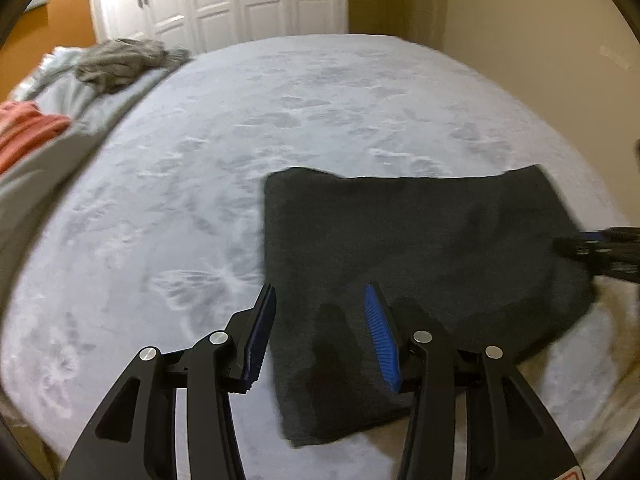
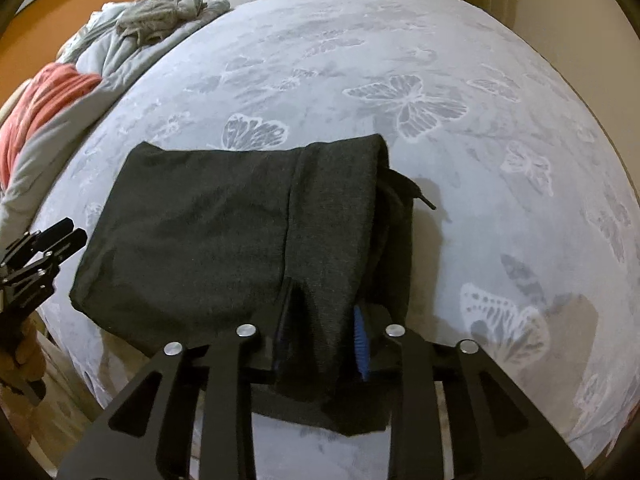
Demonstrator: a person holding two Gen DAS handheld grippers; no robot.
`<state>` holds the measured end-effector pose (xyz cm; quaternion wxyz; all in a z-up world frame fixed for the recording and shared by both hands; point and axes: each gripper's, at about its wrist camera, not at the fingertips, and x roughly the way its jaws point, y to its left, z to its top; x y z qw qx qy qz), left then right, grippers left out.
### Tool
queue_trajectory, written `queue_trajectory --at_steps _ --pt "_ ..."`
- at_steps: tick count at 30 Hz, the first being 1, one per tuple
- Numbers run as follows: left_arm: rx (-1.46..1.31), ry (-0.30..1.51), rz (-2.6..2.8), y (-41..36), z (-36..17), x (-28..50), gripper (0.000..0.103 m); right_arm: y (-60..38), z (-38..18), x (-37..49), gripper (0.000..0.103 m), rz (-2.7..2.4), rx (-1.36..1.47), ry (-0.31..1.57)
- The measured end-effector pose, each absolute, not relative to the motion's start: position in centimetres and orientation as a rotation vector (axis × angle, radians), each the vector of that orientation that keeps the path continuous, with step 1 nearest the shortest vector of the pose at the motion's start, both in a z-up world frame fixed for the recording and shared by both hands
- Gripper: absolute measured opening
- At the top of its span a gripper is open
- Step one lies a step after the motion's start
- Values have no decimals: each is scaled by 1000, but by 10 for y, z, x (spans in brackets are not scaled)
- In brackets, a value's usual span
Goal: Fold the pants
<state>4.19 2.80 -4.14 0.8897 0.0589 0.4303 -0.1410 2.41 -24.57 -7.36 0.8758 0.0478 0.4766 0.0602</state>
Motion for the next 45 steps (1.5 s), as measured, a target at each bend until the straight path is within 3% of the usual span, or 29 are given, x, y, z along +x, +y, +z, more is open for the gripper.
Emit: queue_trajectory --at_steps 2,6,13,14,15,17,18,19,21,22,28,32,34,36,37,38,45 --pt "95 859 -352 21 -34 35 64 -249 -60 22 12 166 142 965" --pt "139 716 -480 -17 -16 7 86 -255 -11 8 12 357 304 818" --pt "362 594 -551 -104 -28 -16 88 -226 -25 33 9 528 406 896" --pt "361 606 -562 -109 -33 -13 84 -225 -28 38 9 574 454 908" --pt "346 613 -567 -112 -37 -9 60 -226 -29 41 9 597 479 918" --pt "315 667 -601 -112 -42 4 22 -235 -34 44 12 611 521 926" --pt "282 686 -614 -107 -41 9 9 -246 -33 43 14 551 518 918" --pt "253 684 -603 -100 -39 13 8 -259 -32 41 18 497 509 901" --pt "156 683 -591 -77 -26 25 7 -283 -30 36 38 386 495 877" --pt "103 688 -584 -66 -20 31 7 -294 -29 32 60 292 454 870" --pt "-59 695 -505 -1 2 53 7 -311 -70 24 59 68 278 1018" --pt "19 715 -548 -18 -7 36 14 -300 -67 11 59 194 320 981" --pt "89 700 -580 -39 -15 19 31 -301 -62 6 59 282 395 953" --pt "152 675 -597 -58 -18 3 66 -298 -65 11 59 288 392 967" --pt "183 657 -611 -67 -22 -3 70 -295 -69 16 52 281 380 987" --pt "215 638 -619 -76 -26 -9 71 -292 -75 21 45 285 375 1008" --pt "290 660 -659 -106 -47 -18 72 -294 -58 18 46 356 429 972"
